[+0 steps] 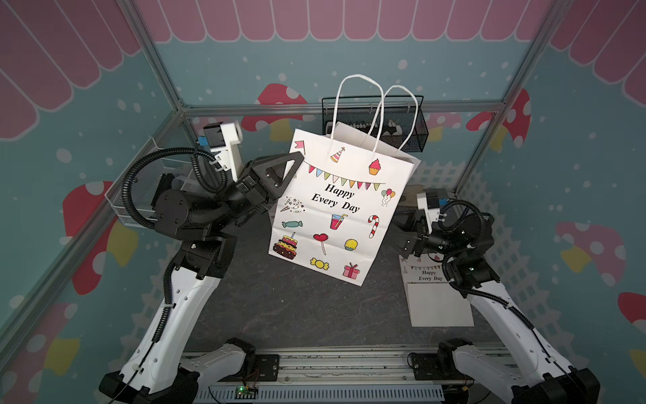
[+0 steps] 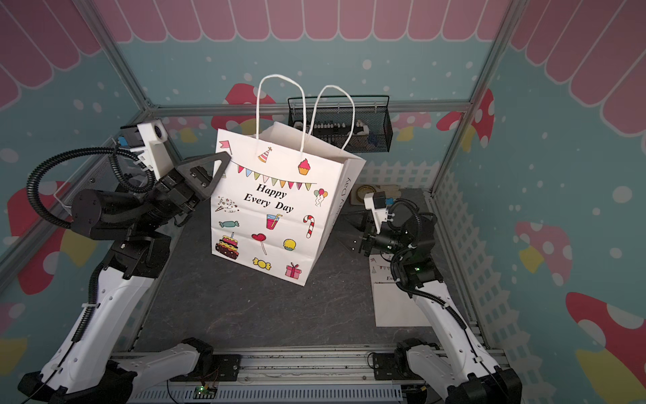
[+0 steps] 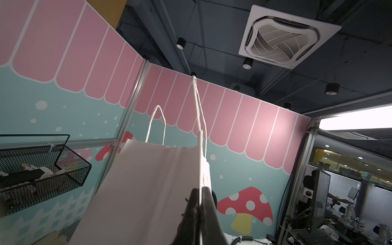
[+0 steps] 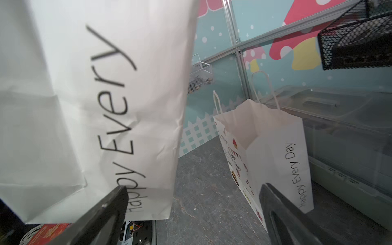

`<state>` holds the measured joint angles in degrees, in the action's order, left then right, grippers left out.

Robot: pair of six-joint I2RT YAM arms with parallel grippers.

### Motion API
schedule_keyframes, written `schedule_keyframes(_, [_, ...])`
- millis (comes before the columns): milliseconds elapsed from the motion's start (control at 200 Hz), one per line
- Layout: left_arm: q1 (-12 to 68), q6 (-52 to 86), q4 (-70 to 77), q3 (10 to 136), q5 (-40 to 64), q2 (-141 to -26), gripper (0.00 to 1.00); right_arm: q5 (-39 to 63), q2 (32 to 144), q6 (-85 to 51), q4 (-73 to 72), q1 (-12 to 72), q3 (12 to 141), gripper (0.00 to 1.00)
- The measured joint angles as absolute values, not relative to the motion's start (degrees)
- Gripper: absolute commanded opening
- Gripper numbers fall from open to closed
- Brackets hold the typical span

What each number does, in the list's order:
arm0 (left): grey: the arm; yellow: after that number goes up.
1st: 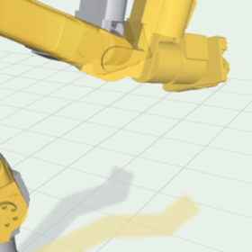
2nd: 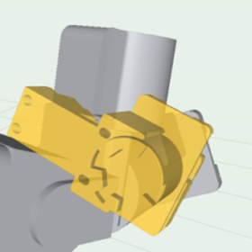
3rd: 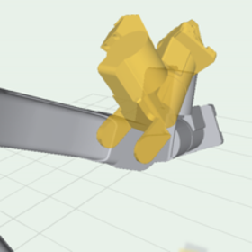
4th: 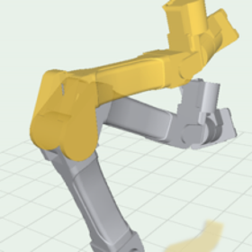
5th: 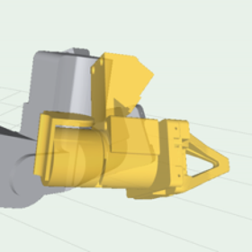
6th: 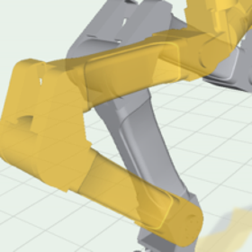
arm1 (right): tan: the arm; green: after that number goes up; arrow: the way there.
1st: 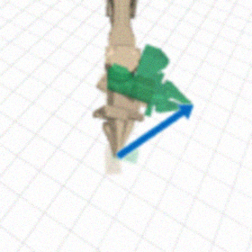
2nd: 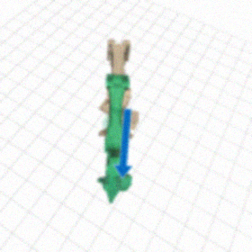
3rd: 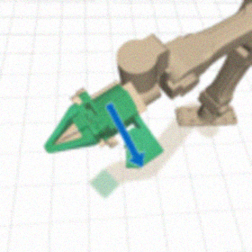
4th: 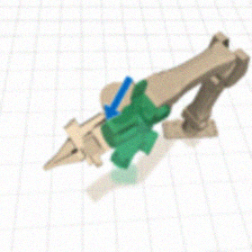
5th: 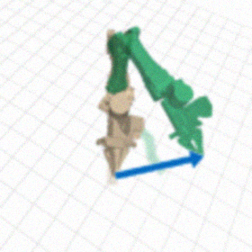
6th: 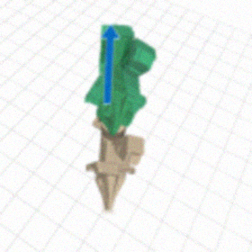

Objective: Put away the paper bag
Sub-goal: Press the paper bag.

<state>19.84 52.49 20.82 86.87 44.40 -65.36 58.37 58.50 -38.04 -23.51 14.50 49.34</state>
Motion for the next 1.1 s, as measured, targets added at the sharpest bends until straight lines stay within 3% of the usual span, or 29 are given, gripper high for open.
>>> schedule_keyframes(630, [19.84,67.31,38.63,81.82,43.97,-69.25,0.00,54.85,61.58,-38.17,-27.46,24.86,52.07,0.99])
schedule_keyframes(1101, [19.92,66.39,35.42,81.38,43.99,-66.59,0.00,52.42,57.23,-35.44,-23.53,25.61,52.93,0.99])
